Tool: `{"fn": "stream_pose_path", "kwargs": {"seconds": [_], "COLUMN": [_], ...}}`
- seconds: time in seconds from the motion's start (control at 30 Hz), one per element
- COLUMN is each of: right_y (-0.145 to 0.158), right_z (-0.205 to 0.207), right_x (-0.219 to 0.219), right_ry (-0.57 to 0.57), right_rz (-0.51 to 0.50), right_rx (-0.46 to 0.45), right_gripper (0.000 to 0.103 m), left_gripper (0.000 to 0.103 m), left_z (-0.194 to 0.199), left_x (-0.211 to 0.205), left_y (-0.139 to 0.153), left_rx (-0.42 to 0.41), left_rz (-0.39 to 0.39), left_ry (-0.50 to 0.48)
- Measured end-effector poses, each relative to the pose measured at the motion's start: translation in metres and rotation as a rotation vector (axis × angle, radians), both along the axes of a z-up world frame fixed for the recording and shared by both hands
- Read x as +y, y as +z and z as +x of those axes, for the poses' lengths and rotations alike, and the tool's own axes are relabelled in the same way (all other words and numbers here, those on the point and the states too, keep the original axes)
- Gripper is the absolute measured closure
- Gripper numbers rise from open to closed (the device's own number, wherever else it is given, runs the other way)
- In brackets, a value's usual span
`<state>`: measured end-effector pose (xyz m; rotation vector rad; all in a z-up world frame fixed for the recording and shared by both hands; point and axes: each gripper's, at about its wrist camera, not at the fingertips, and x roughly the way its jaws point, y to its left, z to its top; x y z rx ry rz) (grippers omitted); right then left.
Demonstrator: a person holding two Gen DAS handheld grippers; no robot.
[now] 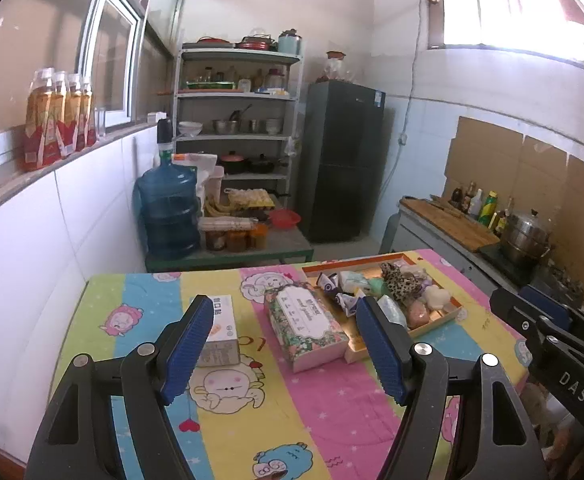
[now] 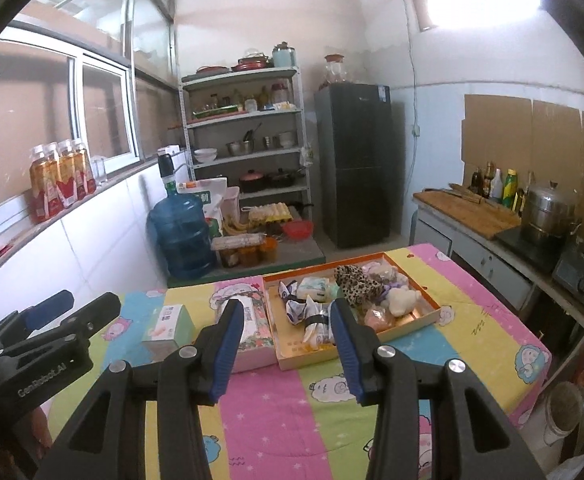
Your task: Organize soft objects
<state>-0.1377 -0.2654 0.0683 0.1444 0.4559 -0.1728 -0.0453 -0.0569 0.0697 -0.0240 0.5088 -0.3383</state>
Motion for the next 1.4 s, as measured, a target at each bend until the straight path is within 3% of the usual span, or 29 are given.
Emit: {"fn": "stream_pose_path", "kwargs": {"seconds": [0.67,1.4], "right_y": [-0.001,-0.008], "right_z": [-0.028,-0.023], "right_x": [0.013,0.029], "right_ry": [-0.017,0.031], "right_rz": [-0.007,0.013], "right_rx": [-0.001,0.008], "right_gripper": [0.058,0.058], "left_gripper": [0.027,0.027], "left_z": [-0.031,-0.041], "left_x": [0.022,0.030], "left_y": [0.005,-0.002], "left_rx": [-0.042,-0.009], "left_rz": [0.041,0.050], "left_ry": [0.074,0.076]}}
